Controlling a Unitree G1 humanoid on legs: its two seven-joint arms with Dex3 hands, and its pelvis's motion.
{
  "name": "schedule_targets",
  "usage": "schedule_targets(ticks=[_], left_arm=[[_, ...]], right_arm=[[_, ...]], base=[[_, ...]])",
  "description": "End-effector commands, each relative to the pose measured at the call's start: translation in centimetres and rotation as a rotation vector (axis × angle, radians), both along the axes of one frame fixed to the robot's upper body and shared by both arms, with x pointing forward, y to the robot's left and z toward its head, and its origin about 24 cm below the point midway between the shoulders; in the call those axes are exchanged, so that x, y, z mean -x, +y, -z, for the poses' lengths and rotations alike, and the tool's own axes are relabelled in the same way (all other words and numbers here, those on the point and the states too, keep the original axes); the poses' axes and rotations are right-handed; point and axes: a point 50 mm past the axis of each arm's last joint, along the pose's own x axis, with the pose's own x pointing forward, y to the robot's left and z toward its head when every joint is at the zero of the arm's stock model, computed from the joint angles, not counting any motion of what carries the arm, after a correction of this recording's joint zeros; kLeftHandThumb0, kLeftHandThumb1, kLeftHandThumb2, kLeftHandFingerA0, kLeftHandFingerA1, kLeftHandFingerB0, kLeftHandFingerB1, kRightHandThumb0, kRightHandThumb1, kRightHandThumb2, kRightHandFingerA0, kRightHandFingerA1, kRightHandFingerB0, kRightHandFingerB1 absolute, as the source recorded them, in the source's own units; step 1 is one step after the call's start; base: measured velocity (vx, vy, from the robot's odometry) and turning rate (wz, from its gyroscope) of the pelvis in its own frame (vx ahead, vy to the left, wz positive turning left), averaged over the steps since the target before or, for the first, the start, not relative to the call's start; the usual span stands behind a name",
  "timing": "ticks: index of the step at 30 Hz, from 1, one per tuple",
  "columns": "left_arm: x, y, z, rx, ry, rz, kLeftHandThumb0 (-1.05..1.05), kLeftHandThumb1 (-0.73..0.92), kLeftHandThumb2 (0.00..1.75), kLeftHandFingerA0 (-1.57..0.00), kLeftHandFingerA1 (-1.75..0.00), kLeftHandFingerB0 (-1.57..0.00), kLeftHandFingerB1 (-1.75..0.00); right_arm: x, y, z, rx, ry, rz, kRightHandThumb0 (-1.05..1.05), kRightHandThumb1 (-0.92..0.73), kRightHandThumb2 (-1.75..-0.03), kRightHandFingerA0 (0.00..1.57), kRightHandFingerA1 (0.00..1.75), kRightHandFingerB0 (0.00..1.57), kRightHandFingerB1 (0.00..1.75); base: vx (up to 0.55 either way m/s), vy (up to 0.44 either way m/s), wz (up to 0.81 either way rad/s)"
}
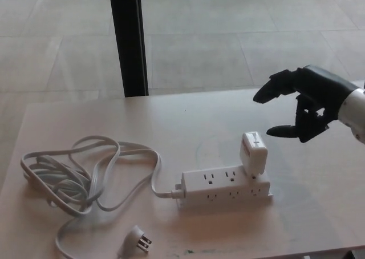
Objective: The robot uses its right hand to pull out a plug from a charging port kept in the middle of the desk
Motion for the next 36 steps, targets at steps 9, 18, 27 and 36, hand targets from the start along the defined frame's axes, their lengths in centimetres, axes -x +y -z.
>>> schedule_targets(ticks=[9,18,27,36], left_arm=[[-0.2,0.7,-0.7,-0.017,-0.015,-0.011,-0.53,0.54,0.57,-0.84,-0.59,-0.65,-0.41],[0.0,0.6,-0.5,-0.016,-0.012,-0.011,-0.52,0.55,0.57,-0.83,-0.56,-0.68,-0.42],[0.1,0.5,-0.4,-0.025,-0.007,-0.008,-0.51,0.55,0.57,-0.83,-0.56,-0.67,-0.41],[0.2,0.3,-0.3,-0.009,-0.004,0.001,-0.52,0.57,0.58,-0.83,-0.53,-0.66,-0.41]], right_arm=[[0.9,1.5,2.9,0.229,0.206,-0.072,-0.82,-0.52,-0.60,0.75,1.49,0.27,0.32],[1.0,0.1,3.7,0.339,0.248,-0.036,-0.91,-0.47,-0.84,0.89,1.37,0.17,0.40],[0.7,0.2,2.8,0.343,0.205,-0.032,-0.83,-0.57,-0.61,0.67,1.47,0.23,0.32],[0.2,2.0,2.6,0.294,0.133,-0.043,-0.83,-0.54,-0.63,0.73,1.74,0.30,0.37]], base=[[0.00,0.000,0.00],[0.00,0.000,0.00],[0.00,0.000,0.00],[0.00,0.000,0.00]])
